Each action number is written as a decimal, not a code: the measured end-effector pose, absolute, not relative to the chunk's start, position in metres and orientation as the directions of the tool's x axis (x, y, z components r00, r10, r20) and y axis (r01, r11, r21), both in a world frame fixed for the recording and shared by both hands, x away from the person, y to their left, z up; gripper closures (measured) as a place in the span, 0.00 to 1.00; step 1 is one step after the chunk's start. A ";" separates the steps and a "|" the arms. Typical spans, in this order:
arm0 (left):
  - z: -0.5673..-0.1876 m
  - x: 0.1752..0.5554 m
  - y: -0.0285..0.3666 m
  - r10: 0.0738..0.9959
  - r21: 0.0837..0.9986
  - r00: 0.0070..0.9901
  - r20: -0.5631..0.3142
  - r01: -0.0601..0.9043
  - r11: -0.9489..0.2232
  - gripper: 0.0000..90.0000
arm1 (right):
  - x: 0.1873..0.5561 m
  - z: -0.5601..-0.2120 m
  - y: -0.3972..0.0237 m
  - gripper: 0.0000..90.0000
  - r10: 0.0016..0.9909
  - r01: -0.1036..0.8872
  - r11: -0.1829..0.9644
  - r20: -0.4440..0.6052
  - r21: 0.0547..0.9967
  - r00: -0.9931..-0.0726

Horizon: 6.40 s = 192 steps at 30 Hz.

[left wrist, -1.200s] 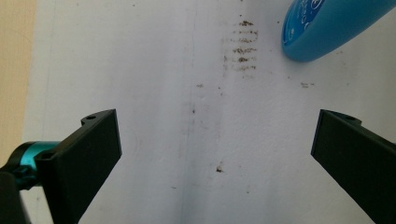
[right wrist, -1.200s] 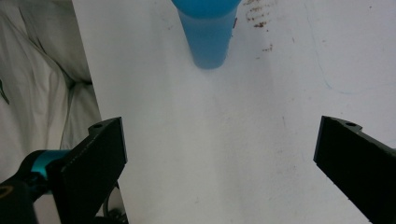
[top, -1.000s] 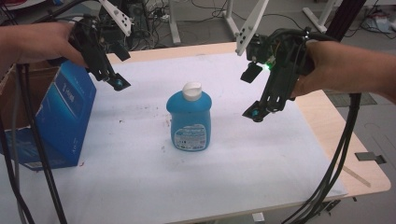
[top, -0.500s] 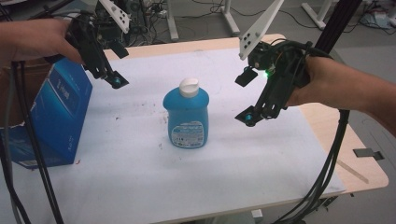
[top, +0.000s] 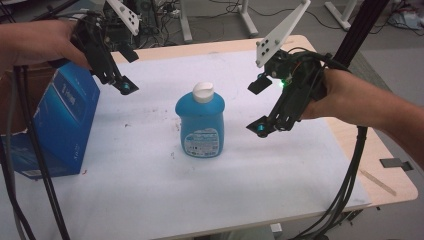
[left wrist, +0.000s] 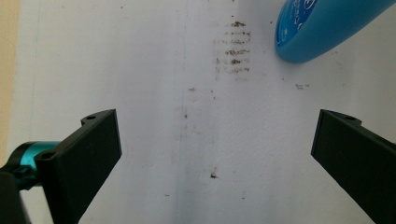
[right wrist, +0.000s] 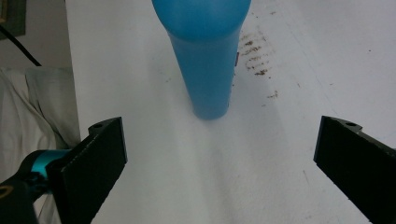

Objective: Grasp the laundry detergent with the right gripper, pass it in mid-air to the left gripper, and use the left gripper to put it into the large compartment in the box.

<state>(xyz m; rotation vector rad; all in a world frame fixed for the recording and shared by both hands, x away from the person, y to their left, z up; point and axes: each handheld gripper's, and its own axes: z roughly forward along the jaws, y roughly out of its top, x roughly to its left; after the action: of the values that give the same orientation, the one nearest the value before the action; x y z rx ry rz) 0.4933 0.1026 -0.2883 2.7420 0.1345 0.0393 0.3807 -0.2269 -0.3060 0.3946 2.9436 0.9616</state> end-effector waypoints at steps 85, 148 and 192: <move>-0.297 0.493 0.105 0.102 0.390 0.995 -0.012 0.098 -0.915 0.02 | 0.391 -0.383 -0.177 0.03 0.203 0.195 0.584 0.091 0.788 -0.975; -0.297 0.483 0.102 0.081 0.399 0.996 -0.029 0.086 -0.913 0.02 | 0.384 -0.394 -0.178 0.52 0.149 0.074 0.478 0.003 0.875 -0.989; -0.233 0.407 0.057 0.027 0.348 0.997 -0.074 0.051 -0.936 0.02 | 0.393 -0.327 -0.147 0.52 0.045 0.010 0.557 -0.019 0.831 -0.999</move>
<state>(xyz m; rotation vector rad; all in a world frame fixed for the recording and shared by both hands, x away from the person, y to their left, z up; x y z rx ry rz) 0.4066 0.0571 -0.2328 2.7824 0.0560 -0.0964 0.3930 -0.1474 -0.3270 0.0485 2.7382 1.4607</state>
